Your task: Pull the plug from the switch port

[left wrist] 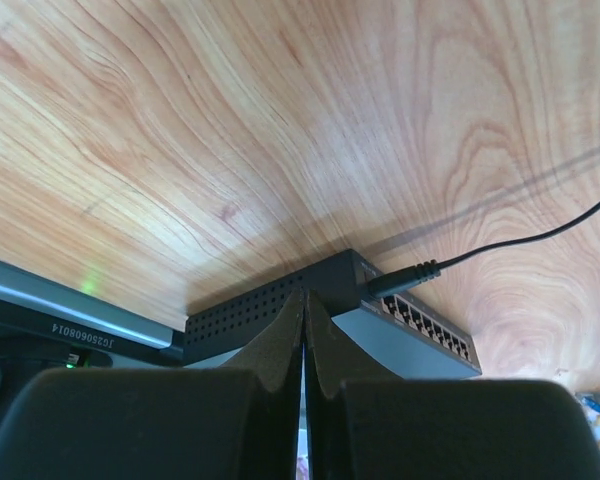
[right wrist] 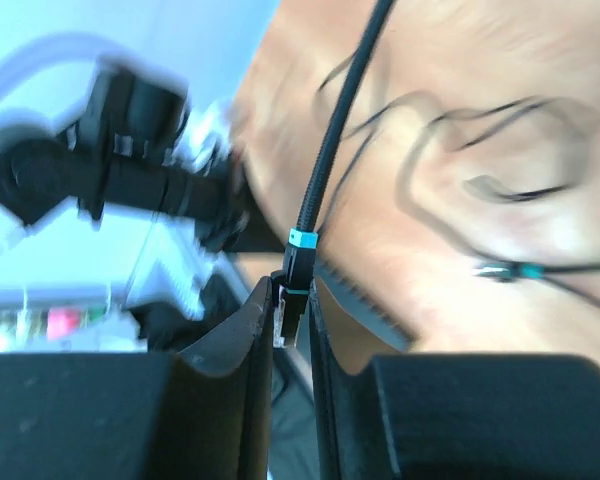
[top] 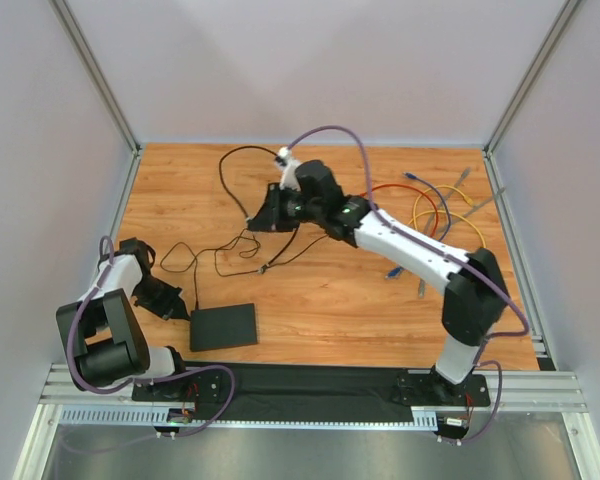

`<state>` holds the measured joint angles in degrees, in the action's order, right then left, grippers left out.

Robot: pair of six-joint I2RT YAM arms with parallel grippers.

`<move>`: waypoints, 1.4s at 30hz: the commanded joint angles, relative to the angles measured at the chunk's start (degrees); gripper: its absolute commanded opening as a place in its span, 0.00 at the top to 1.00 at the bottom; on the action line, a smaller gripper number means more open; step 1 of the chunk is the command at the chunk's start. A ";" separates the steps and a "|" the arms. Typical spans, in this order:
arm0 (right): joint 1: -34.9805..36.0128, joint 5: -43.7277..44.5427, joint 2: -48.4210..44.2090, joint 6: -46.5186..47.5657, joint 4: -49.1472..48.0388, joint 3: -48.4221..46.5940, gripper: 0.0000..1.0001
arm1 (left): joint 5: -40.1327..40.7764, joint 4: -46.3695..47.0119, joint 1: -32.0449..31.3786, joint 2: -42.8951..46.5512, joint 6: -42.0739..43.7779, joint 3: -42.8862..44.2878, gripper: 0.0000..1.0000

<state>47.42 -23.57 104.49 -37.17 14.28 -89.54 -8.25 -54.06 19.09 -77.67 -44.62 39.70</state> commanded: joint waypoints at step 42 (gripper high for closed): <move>-43.40 -14.84 -12.73 -20.65 -21.90 23.02 1.00 | -3.26 -2.10 -0.37 4.11 3.75 1.52 1.00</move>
<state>-2.50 -33.21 92.42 -51.09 4.29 -58.59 -10.50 -55.20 18.98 -74.54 -41.87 39.48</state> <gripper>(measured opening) 0.158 0.003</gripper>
